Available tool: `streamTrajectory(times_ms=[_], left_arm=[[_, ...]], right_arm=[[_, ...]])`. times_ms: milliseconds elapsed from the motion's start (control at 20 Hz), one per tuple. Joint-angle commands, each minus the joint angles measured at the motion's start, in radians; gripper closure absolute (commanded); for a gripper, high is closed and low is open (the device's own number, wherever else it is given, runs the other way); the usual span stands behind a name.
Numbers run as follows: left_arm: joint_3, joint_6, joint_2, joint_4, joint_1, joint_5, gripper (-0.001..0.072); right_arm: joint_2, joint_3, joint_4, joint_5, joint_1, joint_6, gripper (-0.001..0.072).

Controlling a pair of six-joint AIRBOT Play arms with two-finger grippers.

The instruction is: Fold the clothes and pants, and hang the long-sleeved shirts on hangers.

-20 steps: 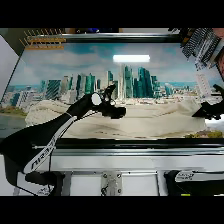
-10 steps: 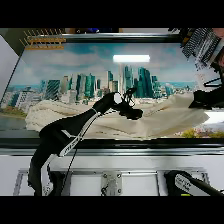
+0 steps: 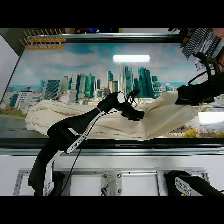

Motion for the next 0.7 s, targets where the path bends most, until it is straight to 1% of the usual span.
streamTrajectory(times_ms=[0,50,200,300,500,650], left_arm=[[0.027,-0.001,-0.001,0.006,0.042,-0.067,0.069],[0.046,-0.002,0.004,0.031,0.069,-0.094,0.069],[0.103,-0.002,0.058,0.197,0.172,-0.156,0.069],[0.108,-0.001,0.127,0.28,0.259,-0.162,0.069],[0.108,-0.001,0.276,0.336,0.468,-0.185,0.069],[0.108,-0.001,0.372,0.34,0.61,-0.211,0.069]], right_arm=[[-0.001,0.015,0.0,0.002,0.095,0.085,0.0685],[-0.003,0.015,0.0,-0.002,0.123,0.102,0.0685],[-0.025,0.016,0.001,-0.028,0.214,0.169,0.0685],[-0.05,0.016,0.021,-0.065,0.276,0.209,0.0685],[-0.137,0.016,0.107,-0.196,0.413,0.26,0.0685],[-0.231,0.016,0.126,-0.311,0.513,0.292,0.0685]])
